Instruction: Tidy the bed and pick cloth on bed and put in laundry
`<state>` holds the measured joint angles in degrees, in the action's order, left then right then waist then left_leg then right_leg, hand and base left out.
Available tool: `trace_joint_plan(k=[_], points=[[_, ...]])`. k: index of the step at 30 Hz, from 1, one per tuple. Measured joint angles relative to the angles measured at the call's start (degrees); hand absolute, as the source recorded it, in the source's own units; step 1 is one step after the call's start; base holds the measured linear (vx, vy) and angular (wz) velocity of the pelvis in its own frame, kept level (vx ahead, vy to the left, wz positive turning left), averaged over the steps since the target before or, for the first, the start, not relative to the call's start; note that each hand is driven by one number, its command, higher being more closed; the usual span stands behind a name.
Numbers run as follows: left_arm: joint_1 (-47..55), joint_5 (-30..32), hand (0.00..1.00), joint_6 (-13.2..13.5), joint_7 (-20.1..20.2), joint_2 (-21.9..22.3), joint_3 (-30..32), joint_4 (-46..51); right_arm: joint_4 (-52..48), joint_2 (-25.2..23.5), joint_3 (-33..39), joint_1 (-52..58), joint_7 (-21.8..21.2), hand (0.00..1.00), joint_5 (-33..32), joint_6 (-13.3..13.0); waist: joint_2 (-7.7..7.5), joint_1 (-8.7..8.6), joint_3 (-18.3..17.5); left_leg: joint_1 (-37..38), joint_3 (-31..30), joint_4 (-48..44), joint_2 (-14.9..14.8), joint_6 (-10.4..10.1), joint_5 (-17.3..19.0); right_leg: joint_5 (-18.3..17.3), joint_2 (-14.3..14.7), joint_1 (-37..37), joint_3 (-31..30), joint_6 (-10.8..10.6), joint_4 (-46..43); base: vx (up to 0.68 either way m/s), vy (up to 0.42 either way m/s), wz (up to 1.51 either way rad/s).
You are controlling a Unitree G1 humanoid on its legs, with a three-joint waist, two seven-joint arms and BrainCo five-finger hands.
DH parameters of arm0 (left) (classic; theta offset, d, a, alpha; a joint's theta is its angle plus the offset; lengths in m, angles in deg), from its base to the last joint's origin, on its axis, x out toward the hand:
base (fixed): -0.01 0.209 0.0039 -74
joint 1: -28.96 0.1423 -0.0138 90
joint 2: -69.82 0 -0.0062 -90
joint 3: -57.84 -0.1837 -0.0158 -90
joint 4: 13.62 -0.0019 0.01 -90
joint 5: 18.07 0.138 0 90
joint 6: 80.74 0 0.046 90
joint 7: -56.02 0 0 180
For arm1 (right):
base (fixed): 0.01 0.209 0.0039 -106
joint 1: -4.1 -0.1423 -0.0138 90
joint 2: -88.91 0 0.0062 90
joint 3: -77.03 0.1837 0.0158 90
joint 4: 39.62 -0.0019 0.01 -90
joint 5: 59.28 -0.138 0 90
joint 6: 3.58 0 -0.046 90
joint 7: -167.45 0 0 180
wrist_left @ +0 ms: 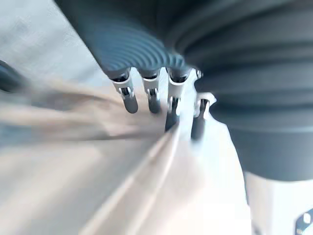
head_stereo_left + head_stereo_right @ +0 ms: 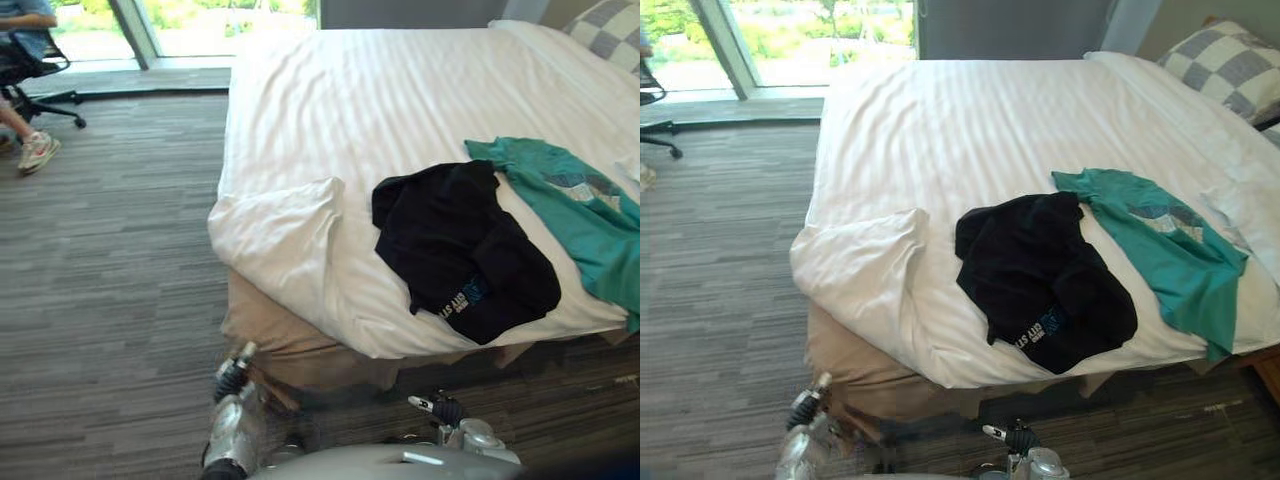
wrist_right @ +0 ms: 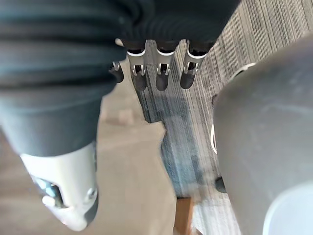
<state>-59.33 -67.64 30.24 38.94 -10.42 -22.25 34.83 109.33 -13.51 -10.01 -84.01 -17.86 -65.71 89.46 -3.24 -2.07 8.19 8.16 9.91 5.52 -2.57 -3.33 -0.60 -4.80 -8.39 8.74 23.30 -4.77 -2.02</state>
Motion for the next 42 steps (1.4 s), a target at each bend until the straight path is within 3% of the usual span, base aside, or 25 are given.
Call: trace_joint_plan(k=[3,8,10,11,12,14,16,18,21,23,27,29,33,37,42], points=[[-1.1,-8.6,0.0,4.4,-0.7,-3.2,8.3,3.8,0.0,0.1,1.6,0.1,-0.3,0.0,-0.4,1.0,0.21,0.21,0.0,-0.3,-1.2,0.1,0.3,0.4,-0.8,0.1,-0.2,0.2,1.2,0.0,-0.3,-0.12,0.006,0.19],[-3.8,-10.5,0.0,10.0,-2.4,-6.1,15.3,5.3,-0.3,1.4,3.7,1.0,-0.4,0.0,-3.5,3.0,1.26,1.75,-0.2,-0.6,-0.8,0.6,0.5,0.6,-0.7,-0.2,-0.6,0.2,1.3,0.6,-0.1,-0.14,0.024,0.03],[-5.7,-6.6,0.0,12.5,-10.1,-6.3,18.0,9.0,-1.8,1.4,3.7,2.2,-0.2,0.0,-4.4,3.8,1.47,1.62,-1.1,-1.3,2.4,0.6,0.3,1.0,-0.3,-0.5,-0.6,0.1,1.8,0.6,0.8,-0.12,0.033,0.15],[-6.6,-4.7,0.0,13.0,-12.7,-6.4,19.0,10.4,-2.1,1.4,3.7,2.5,-0.1,0.0,-4.8,4.0,1.5,1.53,-1.3,-1.2,2.9,0.6,0.3,1.0,-0.3,-0.5,-0.6,0.1,1.8,0.5,1.2,-0.06,0.037,0.07],[-8.3,0.1,0.0,13.0,-18.1,-7.6,21.4,13.4,-2.2,1.2,3.7,2.9,0.4,0.0,-4.8,4.7,1.9,1.54,-2.1,-1.2,4.5,0.6,-0.3,0.9,-0.3,-0.5,-0.4,0.2,1.2,0.5,1.8,-0.03,0.018,-0.05],[-9.4,2.7,0.0,12.7,-20.7,-9.3,22.6,14.4,-2.3,0.8,3.7,3.3,1.0,0.0,-4.8,4.9,1.82,1.58,-2.9,-1.2,5.5,0.6,-0.4,0.9,-0.3,-0.5,-0.4,0.4,0.9,0.5,2.1,0.04,0.018,-0.14],[-11.9,6.6,0.0,9.2,-21.9,-13.0,24.1,15.7,-3.9,-0.2,4.6,4.4,1.6,0.0,-5.8,5.0,1.55,1.45,-3.2,-1.0,6.4,0.6,-0.2,0.9,-0.1,-0.1,-0.6,0.5,0.8,0.2,2.2,0.08,0.027,-0.08],[-13.5,6.6,0.0,6.6,-20.2,-14.9,24.3,15.8,-4.2,-0.8,5.6,4.8,2.0,0.0,-6.0,5.0,1.55,1.49,-3.6,-0.9,7.1,0.6,0.0,1.0,0.4,1.2,-0.8,0.5,0.5,0.3,2.2,0.13,0.048,-0.09],[-15.5,11.1,0.0,1.6,-11.9,-16.6,21.8,15.8,-4.2,-0.9,5.9,5.7,2.3,0.0,-6.2,4.9,1.77,1.82,-4.6,-0.2,8.3,0.5,0.4,0.7,0.3,1.6,-1.2,0.8,-0.6,0.1,2.2,0.15,0.045,-0.1],[-17.5,17.7,0.0,-1.7,-5.6,-19.7,15.4,15.8,-4.2,-1.0,5.9,5.8,2.5,0.0,-6.4,4.7,1.61,1.61,-4.9,0.1,9.3,0.5,0.6,0.7,0.3,1.6,-1.3,1.3,-0.7,0.1,2.2,0.14,0.039,0.09],[-20.8,29.1,0.0,-5.3,4.6,-23.1,4.8,15.9,-4.1,-0.9,6.0,5.8,2.8,0.0,-6.9,4.7,1.89,1.31,-5.9,1.3,12.0,0.2,0.7,0.6,0.3,1.8,-1.4,1.6,-2.4,0.3,2.1,0.09,0.022,-0.11],[-22.2,33.1,0.0,-6.8,9.9,-23.5,-0.5,15.8,-4.0,-0.7,6.1,5.3,2.9,0.0,-7.7,4.7,2.92,0.89,-6.0,1.8,13.5,0.2,0.4,0.4,0.3,2.3,-1.1,1.2,-4.1,0.9,2.1,0.03,-0.012,-0.3],[-24.9,39.9,0.0,-8.9,13.0,-23.6,-8.9,13.9,-3.9,-0.9,6.2,4.6,3.2,0.0,-8.7,4.8,3.38,-0.72,-6.2,1.6,14.8,0.2,0.1,-0.1,0.0,2.3,-0.8,0.0,-5.3,1.0,2.0,-0.02,-0.047,-0.26],[-29.1,48.1,0.0,-12.0,13.5,-23.5,-16.7,9.3,-3.3,-0.8,7.9,4.5,3.7,0.0,-9.1,5.0,3.34,-2.39,-6.2,1.6,15.4,0.4,-0.5,-0.5,-0.2,2.4,-0.4,-0.6,-5.5,1.0,2.0,-0.07,-0.055,-0.14],[-30.6,55.4,0.0,-16.8,14.5,-23.4,-19.9,7.9,-3.3,-1.0,10.1,4.5,5.1,0.0,-9.5,5.6,3.46,-3.62,-6.2,0.7,16.4,0.5,-1.0,-0.5,-0.6,2.4,0.3,-2.6,-6.9,1.0,1.7,-0.11,-0.04,-0.18]])
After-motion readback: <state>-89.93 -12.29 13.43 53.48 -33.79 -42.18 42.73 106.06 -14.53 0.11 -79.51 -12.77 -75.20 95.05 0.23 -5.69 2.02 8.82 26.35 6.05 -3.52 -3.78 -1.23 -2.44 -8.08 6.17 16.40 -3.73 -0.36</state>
